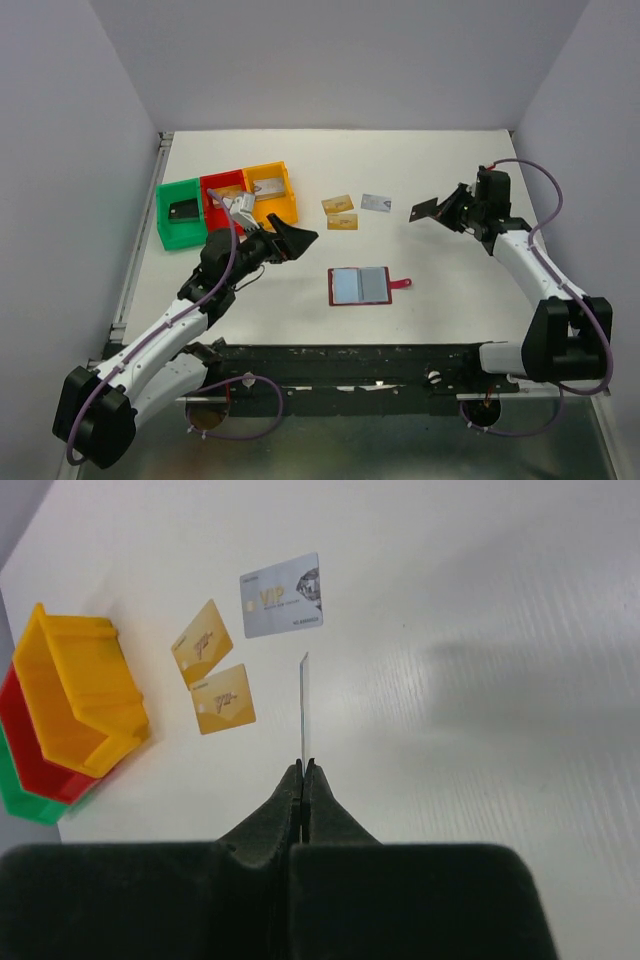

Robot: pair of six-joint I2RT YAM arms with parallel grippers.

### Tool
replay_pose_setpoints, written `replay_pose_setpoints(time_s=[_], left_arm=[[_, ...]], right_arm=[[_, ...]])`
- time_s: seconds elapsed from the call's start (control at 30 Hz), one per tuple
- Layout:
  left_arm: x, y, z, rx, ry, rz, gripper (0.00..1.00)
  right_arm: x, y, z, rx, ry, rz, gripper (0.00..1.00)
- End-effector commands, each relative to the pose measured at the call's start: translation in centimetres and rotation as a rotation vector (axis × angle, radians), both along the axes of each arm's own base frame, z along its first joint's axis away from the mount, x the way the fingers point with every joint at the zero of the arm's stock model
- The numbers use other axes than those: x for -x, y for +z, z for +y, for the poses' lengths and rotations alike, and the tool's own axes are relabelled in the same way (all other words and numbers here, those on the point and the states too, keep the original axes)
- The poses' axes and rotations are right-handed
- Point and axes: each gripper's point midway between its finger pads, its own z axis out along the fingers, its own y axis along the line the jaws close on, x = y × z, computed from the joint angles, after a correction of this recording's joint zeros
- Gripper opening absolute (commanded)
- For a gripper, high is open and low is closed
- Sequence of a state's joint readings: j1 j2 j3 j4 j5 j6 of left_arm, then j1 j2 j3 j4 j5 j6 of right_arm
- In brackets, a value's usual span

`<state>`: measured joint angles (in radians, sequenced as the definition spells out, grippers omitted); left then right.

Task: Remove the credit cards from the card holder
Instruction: Place the credit card at the center of the board.

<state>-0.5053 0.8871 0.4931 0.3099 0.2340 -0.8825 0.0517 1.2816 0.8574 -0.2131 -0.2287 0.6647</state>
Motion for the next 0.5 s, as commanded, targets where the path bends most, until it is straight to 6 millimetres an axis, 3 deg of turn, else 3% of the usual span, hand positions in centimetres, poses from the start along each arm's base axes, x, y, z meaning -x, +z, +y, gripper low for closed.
replay_pose_setpoints(time_s=[0.0,0.13,0.47], left_arm=[[0.7,-0.1,0.7,-0.035,0.006,-0.022,0.96],[1.6,0.1,0.8,-0.04,-0.026,-0.054,0.97],[2.6,-0.9,0.9,-0.053,-0.055,-0.051,0.97]], right_arm=[[-2.8,0.6,0.5,-0.013,0.114,-0.017,0.0],[-4.8,-1.4,1.6,-0.048,0.195,0.021,0.0],[-7.4,-5.7,-0.1,0.06,0.184,0.179,0.0]])
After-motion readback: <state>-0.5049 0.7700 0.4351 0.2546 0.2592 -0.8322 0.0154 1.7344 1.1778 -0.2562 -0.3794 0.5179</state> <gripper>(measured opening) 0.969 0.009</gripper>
